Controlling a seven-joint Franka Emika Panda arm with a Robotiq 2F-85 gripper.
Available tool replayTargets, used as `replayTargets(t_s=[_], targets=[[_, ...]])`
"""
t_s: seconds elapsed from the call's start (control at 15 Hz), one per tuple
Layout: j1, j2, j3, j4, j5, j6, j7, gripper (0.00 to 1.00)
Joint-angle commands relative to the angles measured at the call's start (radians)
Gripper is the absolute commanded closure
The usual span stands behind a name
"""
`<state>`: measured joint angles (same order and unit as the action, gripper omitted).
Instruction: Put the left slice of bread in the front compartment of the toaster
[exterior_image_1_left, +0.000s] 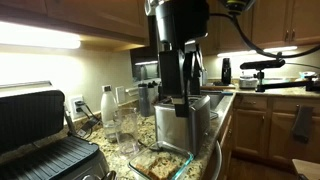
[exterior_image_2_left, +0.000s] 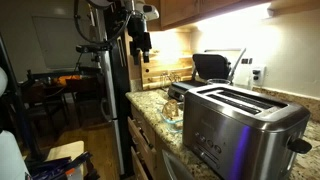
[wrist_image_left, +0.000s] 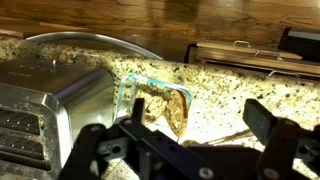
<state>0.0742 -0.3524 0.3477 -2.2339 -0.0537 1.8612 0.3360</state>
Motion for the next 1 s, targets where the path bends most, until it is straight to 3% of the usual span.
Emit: replayTargets(t_s=[0.0, 0.53, 0.93], targets=[[0.033, 0.005, -0.028, 0.003, -0.011, -0.003, 0.01, 0.0], [0.029, 0.021, -0.021, 0.008, -0.028, 0.004, 0.023, 0.0], [0.029, 0.115, -0.028, 0.023, -0.045, 0.052, 0.021, 0.0]])
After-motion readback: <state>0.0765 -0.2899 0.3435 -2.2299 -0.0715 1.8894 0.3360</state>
